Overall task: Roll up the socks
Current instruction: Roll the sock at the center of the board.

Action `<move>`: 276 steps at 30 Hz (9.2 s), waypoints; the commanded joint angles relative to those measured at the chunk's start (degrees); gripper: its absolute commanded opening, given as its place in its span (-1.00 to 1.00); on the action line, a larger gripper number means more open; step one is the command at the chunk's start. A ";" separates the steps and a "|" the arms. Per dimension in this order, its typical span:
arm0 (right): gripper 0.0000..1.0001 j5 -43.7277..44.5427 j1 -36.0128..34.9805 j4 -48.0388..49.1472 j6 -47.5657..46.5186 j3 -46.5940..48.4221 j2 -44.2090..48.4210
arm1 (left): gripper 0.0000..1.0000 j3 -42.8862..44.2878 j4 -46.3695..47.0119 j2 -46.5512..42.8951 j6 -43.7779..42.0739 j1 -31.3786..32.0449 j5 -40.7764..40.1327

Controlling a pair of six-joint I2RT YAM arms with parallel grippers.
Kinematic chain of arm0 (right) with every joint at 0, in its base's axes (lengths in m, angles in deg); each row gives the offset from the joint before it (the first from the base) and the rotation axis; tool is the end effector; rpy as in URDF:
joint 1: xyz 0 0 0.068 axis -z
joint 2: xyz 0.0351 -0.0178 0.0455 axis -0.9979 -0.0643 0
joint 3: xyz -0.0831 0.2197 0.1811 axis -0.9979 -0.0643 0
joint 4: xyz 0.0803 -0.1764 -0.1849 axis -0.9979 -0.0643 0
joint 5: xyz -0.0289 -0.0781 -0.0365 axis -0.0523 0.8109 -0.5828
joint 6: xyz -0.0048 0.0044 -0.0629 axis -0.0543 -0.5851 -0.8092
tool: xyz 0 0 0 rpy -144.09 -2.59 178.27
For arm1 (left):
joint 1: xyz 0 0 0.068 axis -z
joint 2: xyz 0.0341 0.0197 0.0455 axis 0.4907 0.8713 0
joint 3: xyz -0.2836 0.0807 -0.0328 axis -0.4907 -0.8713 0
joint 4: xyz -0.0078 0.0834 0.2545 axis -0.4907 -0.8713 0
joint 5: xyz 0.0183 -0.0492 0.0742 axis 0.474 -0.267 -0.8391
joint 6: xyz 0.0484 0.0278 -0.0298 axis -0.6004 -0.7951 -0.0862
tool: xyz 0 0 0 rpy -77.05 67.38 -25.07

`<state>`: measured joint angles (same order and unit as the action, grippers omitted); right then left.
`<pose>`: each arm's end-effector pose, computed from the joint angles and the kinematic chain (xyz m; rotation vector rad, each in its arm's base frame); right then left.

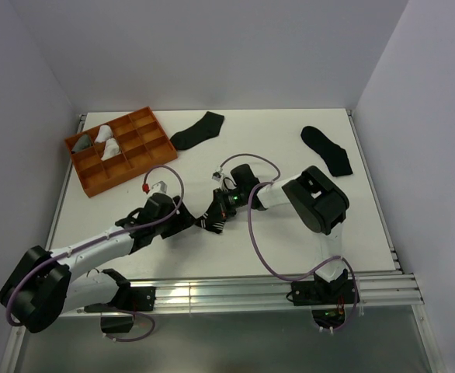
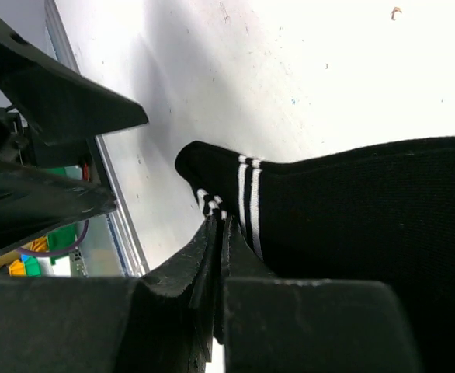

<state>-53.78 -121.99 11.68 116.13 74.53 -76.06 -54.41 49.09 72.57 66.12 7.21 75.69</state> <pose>0.2989 0.2594 0.1114 -0.6170 2.4551 1.5085 0.1804 -0.1285 0.1758 -0.4507 2.4134 -0.6566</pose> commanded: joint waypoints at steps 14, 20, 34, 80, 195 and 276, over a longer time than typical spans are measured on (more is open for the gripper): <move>-0.93 3.69 -1.41 -2.32 0.08 3.39 -0.99 | 0.01 -1.59 13.17 11.64 4.44 0.40 3.96; -0.92 3.25 -1.41 -2.23 0.43 3.66 -1.52 | -0.19 -0.80 12.99 15.43 4.87 0.49 3.08; -0.61 6.23 -2.55 -6.18 -2.82 4.19 2.86 | -0.99 2.45 6.94 16.49 3.65 0.49 0.63; -0.53 18.01 -8.09 -5.13 -6.69 0.76 8.15 | -0.99 9.40 -4.41 14.64 -0.31 0.67 -1.40; -1.00 24.09 -10.55 -6.72 4.12 -0.46 5.77 | -0.02 2.38 -3.89 2.70 10.15 0.67 -3.51; -0.07 79.97 -40.43 6.91 -38.07 -6.01 11.76 | -0.99 18.19 -18.38 17.63 4.00 0.67 1.76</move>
<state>22.29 -162.23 15.46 79.45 66.92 -62.79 -38.45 31.76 89.86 71.21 7.63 76.78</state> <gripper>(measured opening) 0.467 0.023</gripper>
